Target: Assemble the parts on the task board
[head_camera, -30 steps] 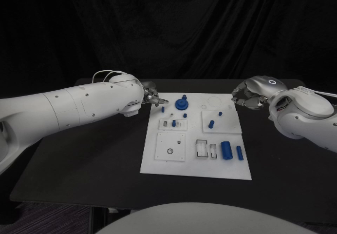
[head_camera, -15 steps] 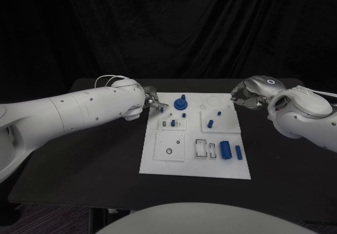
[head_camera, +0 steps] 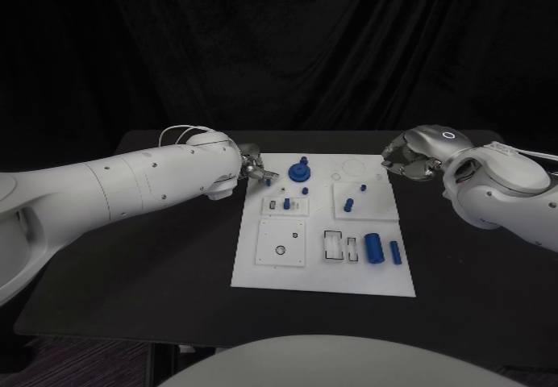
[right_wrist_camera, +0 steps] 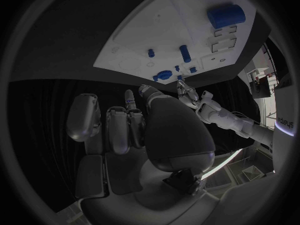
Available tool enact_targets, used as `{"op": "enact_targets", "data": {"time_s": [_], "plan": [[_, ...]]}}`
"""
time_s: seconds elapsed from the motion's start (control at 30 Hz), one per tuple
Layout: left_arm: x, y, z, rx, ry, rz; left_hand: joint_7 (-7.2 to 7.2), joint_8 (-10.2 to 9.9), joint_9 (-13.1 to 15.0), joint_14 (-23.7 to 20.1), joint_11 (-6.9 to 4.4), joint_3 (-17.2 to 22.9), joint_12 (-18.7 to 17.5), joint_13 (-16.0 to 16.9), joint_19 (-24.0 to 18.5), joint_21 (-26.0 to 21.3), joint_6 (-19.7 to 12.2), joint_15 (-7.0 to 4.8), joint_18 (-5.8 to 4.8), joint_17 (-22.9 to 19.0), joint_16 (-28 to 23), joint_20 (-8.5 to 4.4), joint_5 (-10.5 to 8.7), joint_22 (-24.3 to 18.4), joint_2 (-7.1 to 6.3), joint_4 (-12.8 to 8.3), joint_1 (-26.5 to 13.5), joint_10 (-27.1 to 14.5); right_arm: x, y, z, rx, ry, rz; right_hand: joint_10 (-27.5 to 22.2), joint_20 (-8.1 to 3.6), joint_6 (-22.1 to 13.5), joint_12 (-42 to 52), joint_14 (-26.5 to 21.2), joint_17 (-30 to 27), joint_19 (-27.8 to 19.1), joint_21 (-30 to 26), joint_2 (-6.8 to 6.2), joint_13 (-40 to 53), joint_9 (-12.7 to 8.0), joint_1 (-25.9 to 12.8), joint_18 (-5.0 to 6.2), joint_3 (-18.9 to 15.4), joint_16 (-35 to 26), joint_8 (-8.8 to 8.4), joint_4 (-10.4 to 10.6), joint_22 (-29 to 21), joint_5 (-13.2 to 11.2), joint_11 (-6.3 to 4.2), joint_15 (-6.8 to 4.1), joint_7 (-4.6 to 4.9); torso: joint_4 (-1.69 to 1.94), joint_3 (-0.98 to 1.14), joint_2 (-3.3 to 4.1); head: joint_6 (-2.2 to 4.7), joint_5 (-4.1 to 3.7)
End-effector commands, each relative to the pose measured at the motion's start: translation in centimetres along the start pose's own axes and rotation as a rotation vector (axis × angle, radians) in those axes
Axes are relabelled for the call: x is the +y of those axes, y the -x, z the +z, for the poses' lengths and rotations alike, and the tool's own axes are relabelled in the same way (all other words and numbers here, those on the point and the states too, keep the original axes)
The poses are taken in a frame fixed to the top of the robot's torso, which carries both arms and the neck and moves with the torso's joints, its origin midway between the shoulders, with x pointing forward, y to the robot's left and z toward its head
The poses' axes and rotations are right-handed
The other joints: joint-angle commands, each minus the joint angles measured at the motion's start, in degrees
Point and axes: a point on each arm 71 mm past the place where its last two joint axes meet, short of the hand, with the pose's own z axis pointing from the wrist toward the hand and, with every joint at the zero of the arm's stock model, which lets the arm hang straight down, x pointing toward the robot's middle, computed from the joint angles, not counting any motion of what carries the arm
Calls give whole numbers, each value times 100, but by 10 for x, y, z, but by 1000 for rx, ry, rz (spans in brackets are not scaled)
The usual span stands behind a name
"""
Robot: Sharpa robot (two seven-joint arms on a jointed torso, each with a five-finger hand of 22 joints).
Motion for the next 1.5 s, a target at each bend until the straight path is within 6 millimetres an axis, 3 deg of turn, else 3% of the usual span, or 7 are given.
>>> {"op": "enact_targets", "data": {"time_s": [0.03,0.37,1.07,1.5], "plan": [[-2,-1,1,1,-19,-4,10,-54,116,595,43,12,20,1509,158,-31,47,36,21,1508,15,42,113,1256,5,-38,68,599,0,-1,-1,4,-8,-3,-35,7,-23,-33,312,808,-37,-19,-36,828,-5,18,7,32,-15,-20,13,905,27,6,37,-12,-8,3,0,-1,9],[-3,-1,3,0,-26,-4,13,-168,121,595,48,97,20,1509,136,-58,40,41,28,1508,15,48,448,1247,18,-99,197,599,0,-1,0,7,-9,-4,-35,7,-23,-33,312,808,-37,-19,-36,828,-5,18,7,32,-15,-20,13,905,27,6,37,-12,-4,6,3,-1,1],[-1,-3,5,9,-27,-3,1,-272,118,595,40,254,20,1509,115,-82,50,38,34,1508,15,48,641,1239,17,-219,385,599,-2,-2,0,10,-14,-6,-35,7,-23,-33,312,808,-37,-19,-36,828,-5,18,7,32,-15,-20,13,905,27,6,37,-12,2,5,1,-1,-16],[-2,-4,5,14,-41,-2,-23,-410,114,595,21,620,20,1509,85,-114,102,25,43,1508,15,36,1020,1228,-44,-347,586,599,-3,-2,0,11,-19,-8,-41,6,-21,-40,310,800,-39,-29,-37,823,-9,12,9,49,-25,-23,8,903,29,5,36,-13,1,2,1,-1,-11]]}}
